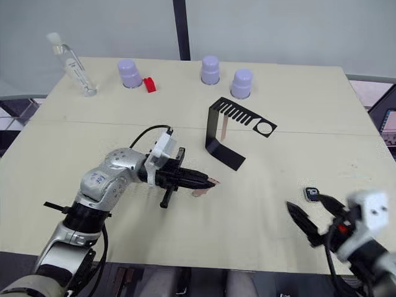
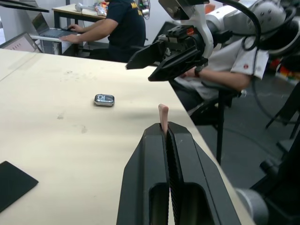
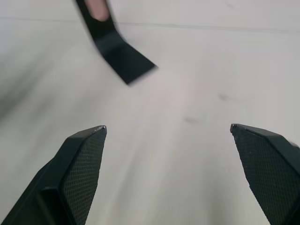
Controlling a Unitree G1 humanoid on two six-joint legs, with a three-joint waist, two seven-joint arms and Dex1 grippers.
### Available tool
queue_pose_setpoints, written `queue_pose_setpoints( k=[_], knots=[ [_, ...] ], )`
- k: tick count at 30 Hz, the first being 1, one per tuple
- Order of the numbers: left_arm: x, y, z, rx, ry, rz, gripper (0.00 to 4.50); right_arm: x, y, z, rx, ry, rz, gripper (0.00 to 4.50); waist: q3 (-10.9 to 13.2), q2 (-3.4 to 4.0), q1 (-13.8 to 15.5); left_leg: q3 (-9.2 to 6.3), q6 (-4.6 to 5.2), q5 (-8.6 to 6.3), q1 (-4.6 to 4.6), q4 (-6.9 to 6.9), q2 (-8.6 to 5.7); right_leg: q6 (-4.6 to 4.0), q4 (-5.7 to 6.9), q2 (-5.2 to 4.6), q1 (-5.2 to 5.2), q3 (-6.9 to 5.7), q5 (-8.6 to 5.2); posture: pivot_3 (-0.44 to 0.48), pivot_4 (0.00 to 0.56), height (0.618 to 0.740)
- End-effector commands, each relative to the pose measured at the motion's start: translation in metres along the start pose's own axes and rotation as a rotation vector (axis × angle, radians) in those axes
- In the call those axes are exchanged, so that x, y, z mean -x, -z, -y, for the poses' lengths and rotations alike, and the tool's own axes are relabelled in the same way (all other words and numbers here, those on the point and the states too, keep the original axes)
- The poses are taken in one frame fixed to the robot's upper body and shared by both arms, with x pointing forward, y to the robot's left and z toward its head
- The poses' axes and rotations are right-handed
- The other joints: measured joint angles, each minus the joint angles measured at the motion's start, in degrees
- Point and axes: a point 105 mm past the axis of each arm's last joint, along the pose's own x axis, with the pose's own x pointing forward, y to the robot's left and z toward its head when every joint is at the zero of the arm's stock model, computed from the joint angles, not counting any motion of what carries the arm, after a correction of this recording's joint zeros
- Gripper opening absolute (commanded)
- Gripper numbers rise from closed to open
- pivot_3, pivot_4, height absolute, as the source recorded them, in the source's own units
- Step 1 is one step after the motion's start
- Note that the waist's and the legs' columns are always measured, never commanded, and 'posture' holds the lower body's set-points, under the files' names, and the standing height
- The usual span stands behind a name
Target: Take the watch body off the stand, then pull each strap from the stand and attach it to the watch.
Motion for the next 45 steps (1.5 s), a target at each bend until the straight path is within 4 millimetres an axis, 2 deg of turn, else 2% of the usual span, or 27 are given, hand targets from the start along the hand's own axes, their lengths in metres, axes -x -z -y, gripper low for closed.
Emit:
queue_pose_setpoints(
  k=[1, 4, 10, 15, 21, 24, 35, 45],
  knots=[
    [-0.002, 0.003, 0.002, -0.075, 0.048, -0.033, 0.00, 0.021, 0.010, 0.006, 0.052, 0.077, -0.016, 4.48, -0.01, 0.03, -0.03, 0.00, 0.00, -0.02, 0.01, -0.01, 0.01, 0.00, -0.02, 0.00, 0.00, 0.00, 0.00, 0.000, 0.150, 0.739],
    [-0.002, 0.004, -0.001, -0.088, 0.052, -0.037, 0.00, 0.028, 0.020, 0.006, 0.043, 0.103, -0.032, 4.48, -0.02, 0.04, -0.67, -0.02, -0.01, -0.05, -0.01, -0.07, 0.05, -0.01, -0.11, 0.00, -0.02, 0.02, -0.01, 0.000, 0.150, 0.739],
    [-0.003, 0.001, -0.002, -0.092, 0.052, -0.028, 0.00, 0.011, 0.030, 0.022, 0.037, 0.188, -0.011, 4.48, -0.02, 0.07, -1.42, -0.04, -0.03, -0.09, 0.00, -0.11, 0.07, -0.05, -0.16, -0.01, -0.03, 0.01, -0.03, 0.000, 0.150, 0.739],
    [-0.006, 0.000, 0.002, -0.036, 0.060, -0.018, 0.00, -0.032, 0.038, 0.032, 0.050, 0.209, 0.034, 4.48, -0.04, 0.14, -1.44, -0.07, -0.08, -0.06, -0.04, -0.04, 0.07, -0.06, -0.13, -0.01, -0.06, -0.04, -0.03, 0.000, 0.150, 0.739],
    [-0.005, -0.002, 0.005, -0.040, 0.027, -0.020, 0.00, -0.058, 0.030, 0.038, 0.022, 0.222, 0.083, 4.48, -0.07, 0.33, -1.20, -0.06, -0.27, 0.07, -0.04, -0.01, 0.05, -0.09, 0.09, 0.02, -0.10, -0.07, -0.05, 0.000, 0.150, 0.739],
    [-0.005, -0.003, 0.006, -0.037, 0.016, -0.019, 0.00, -0.068, 0.033, 0.042, 0.017, 0.220, 0.067, 4.48, -0.07, 0.33, -1.18, -0.05, -0.26, 0.07, -0.03, 0.08, 0.05, -0.09, 0.21, 0.02, -0.07, -0.07, -0.05, 0.000, 0.150, 0.739],
    [-0.005, -0.006, 0.009, -0.027, 0.020, -0.024, 0.00, -0.084, 0.036, 0.047, 0.028, 0.208, 0.033, 4.48, -0.07, 0.33, -1.32, -0.03, -0.21, 0.05, 0.02, 0.08, 0.03, -0.09, 0.33, 0.06, -0.08, -0.06, -0.05, 0.000, 0.150, 0.739],
    [-0.006, -0.008, 0.005, -0.040, 0.002, -0.019, 0.00, -0.092, 0.039, 0.050, 0.014, 0.270, 0.022, 4.48, -0.07, 0.33, -1.29, -0.01, -0.25, 0.07, 0.02, 0.09, 0.03, -0.09, 0.35, 0.07, -0.08, -0.05, -0.05, 0.000, 0.150, 0.739]
  ],
)
